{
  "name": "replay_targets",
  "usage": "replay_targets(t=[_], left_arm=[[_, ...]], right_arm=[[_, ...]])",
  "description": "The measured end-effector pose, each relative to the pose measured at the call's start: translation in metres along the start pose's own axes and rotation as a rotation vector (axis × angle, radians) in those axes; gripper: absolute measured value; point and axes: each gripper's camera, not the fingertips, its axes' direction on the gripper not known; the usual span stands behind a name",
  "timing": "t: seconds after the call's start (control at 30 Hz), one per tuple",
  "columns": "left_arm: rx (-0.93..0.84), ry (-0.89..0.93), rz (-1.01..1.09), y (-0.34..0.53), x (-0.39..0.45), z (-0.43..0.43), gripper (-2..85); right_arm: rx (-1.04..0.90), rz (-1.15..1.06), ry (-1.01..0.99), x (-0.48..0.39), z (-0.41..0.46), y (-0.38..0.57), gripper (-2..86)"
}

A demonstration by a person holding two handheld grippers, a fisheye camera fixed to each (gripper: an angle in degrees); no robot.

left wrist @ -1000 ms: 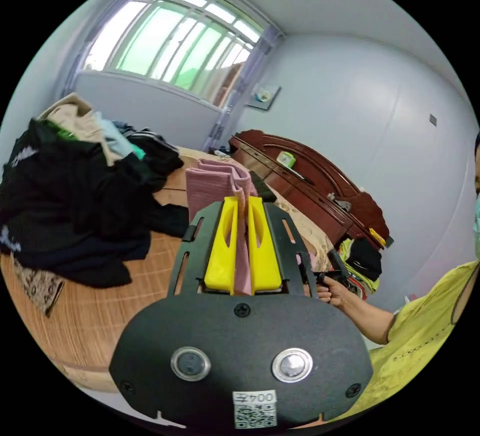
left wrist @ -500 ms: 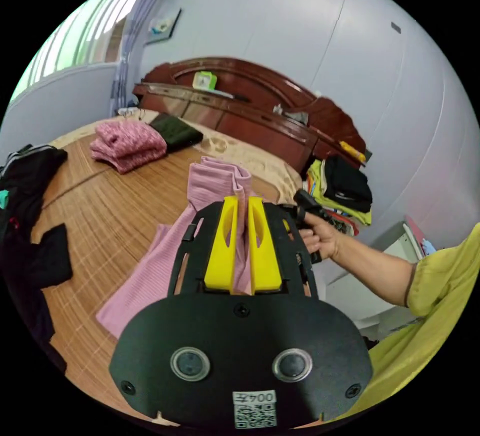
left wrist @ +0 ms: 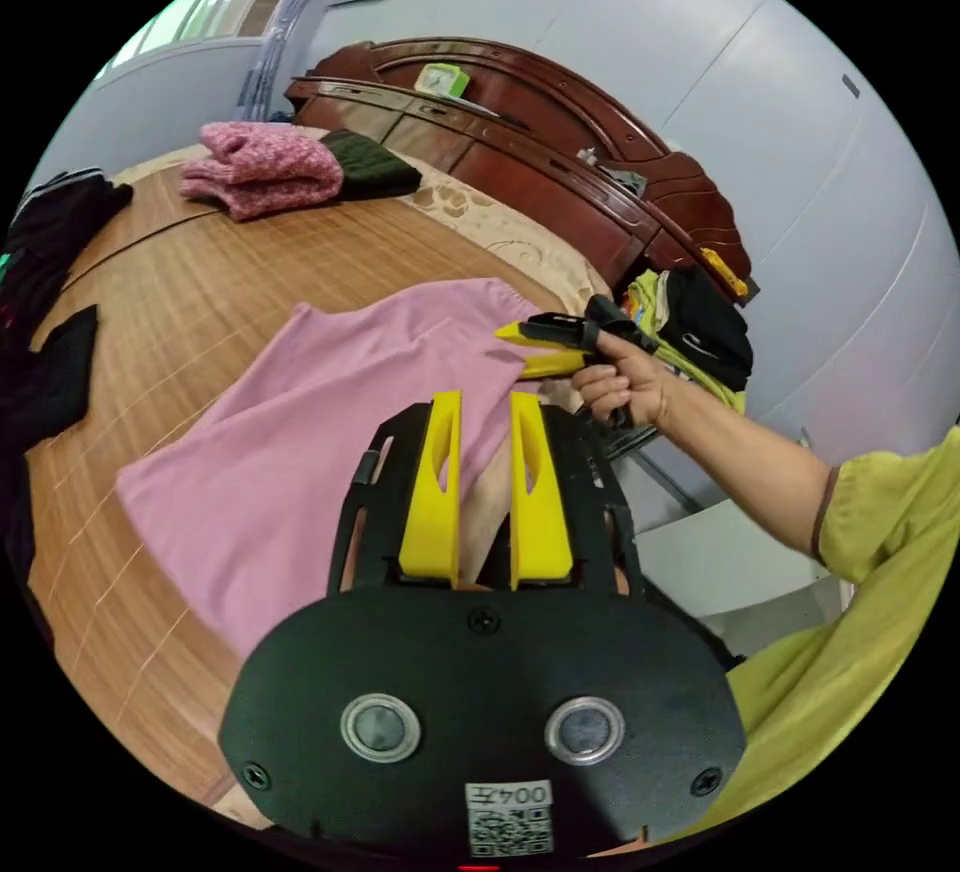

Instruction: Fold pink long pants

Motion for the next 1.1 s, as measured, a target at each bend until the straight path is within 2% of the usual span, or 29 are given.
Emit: replay_targets(t=[0.13, 0.27, 0.43, 0.77, 1.1], left_arm=[[0.003, -0.135, -0.13, 0.05, -0.018, -0.065, 7.7], [0.009, -0.197, -0.23, 0.08, -0.018, -0.1, 7.8], [0.014, -0.244, -0.273, 0.084, 0.013, -0.121, 8.5], [-0.018, -0.399, -0.119, 0.052, 0.13, -0.113, 13.6], [-0.023, -0.656, -0.258, 0.017, 0.203, -0.098, 12.7]], right_arm=[[0.0, -0.108, 0.185, -0.05, 0.002, -0.002, 5.2], [-0.005, -0.273, 0.405, -0.129, 0.013, 0.001, 4.9], [-0.02, -0.458, 0.551, -0.225, 0.034, 0.009, 4.9], [-0.02, -0.686, 0.488, -0.381, 0.05, 0.031, 4.8], [-0.103, -0.844, 0.469, -0.463, 0.075, 0.061, 4.8]])
